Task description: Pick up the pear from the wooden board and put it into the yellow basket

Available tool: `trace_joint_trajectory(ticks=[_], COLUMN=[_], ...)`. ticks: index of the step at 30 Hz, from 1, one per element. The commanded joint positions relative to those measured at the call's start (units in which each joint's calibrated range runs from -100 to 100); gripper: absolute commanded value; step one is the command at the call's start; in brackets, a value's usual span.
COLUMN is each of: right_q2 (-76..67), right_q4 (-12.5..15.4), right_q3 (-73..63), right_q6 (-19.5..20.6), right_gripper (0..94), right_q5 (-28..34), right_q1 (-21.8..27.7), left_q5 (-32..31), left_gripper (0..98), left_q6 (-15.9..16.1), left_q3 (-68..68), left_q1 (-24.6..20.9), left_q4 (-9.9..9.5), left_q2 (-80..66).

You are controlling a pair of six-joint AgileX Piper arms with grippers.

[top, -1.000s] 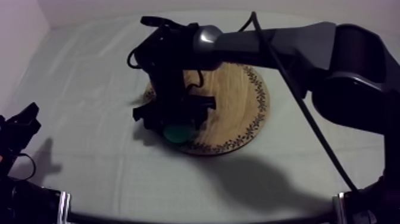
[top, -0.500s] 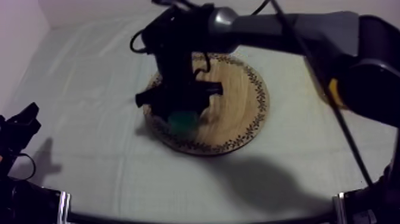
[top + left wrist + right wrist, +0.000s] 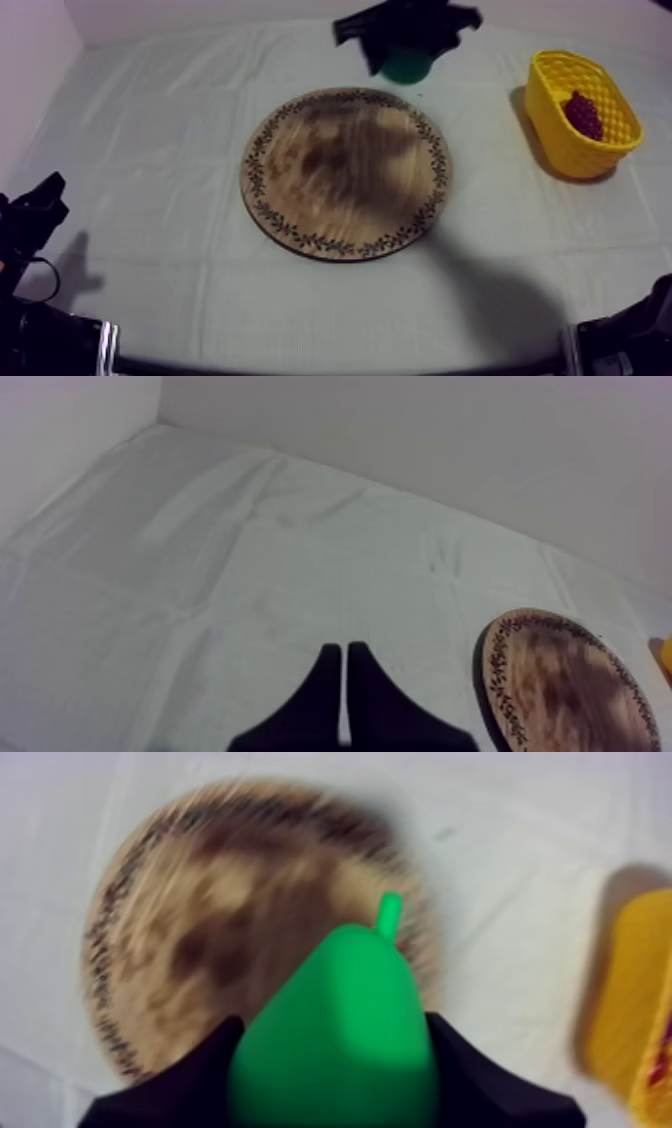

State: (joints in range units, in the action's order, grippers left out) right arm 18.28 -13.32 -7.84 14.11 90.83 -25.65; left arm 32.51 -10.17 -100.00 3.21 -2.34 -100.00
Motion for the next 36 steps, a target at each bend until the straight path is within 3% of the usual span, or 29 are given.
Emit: trace_joint_trajectory(ticks=[1,14,29,36], right_q2=[-3.5,-12.2,-10.1,-8.4], right_q4=[-1.7,-7.7,-13.4,-12.7], right_q3=[1.6,9.2,23.7,27.8], right_q6=[-3.0,-10.3,-5.9,-4.9], right_gripper=[38.9,41.3,41.4,41.8], right_q5=[-1.1,-8.4,-24.9,-30.0], right_q1=[3.2,13.6,23.4,26.4], left_q5=[0.0,0.0,0.0,0.0], left_gripper=[0.1,0.1,0.1,0.1], left_q6=[0.0,0.0,0.0,0.0], left_q3=[0.0,0.0,0.0,0.0], left_q1=[0.0,0.0,0.0,0.0], left_q4=[0.02,0.02,0.02,0.02], left_q2=[0.0,0.0,0.0,0.0])
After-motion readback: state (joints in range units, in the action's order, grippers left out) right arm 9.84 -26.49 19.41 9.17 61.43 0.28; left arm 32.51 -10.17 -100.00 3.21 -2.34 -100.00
